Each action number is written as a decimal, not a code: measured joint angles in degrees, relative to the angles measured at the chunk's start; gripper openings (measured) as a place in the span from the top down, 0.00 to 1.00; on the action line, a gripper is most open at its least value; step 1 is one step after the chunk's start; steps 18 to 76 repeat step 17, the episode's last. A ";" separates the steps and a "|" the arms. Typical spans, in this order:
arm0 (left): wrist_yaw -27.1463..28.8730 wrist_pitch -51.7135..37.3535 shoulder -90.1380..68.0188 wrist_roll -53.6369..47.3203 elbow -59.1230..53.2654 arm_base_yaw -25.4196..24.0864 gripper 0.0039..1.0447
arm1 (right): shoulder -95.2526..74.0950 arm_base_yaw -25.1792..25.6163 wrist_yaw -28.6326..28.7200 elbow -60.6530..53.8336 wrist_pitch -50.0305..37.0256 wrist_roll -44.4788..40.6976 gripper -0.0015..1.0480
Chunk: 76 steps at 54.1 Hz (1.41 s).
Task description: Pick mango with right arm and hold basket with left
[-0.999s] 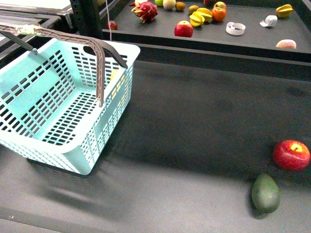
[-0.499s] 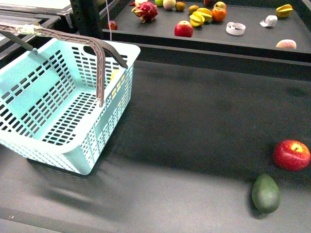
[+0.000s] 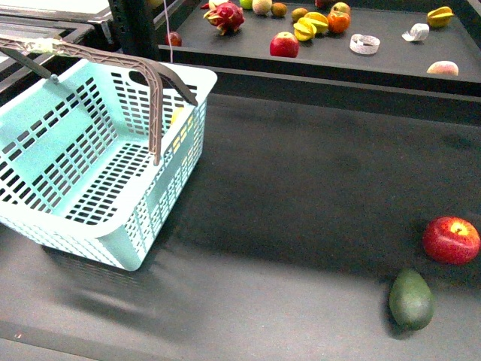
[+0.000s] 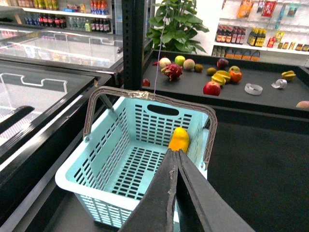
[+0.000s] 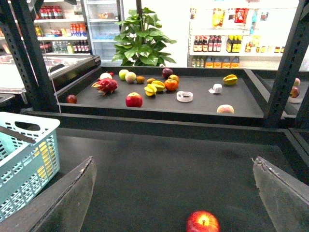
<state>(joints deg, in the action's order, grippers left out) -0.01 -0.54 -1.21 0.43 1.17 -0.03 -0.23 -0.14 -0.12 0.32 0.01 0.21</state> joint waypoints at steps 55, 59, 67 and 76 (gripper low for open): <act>0.00 0.39 0.94 0.00 0.00 0.00 0.96 | 0.00 0.00 0.02 0.00 0.00 0.00 0.08; 0.00 0.39 0.94 0.00 0.00 0.00 0.96 | 0.00 0.00 0.02 0.00 0.00 0.00 0.08; 0.00 0.39 0.94 0.00 0.00 0.00 0.96 | 0.00 0.00 0.02 0.00 0.00 0.00 0.08; 0.00 0.39 0.94 0.00 0.00 0.00 0.96 | 0.00 0.00 0.02 0.00 0.00 0.00 0.08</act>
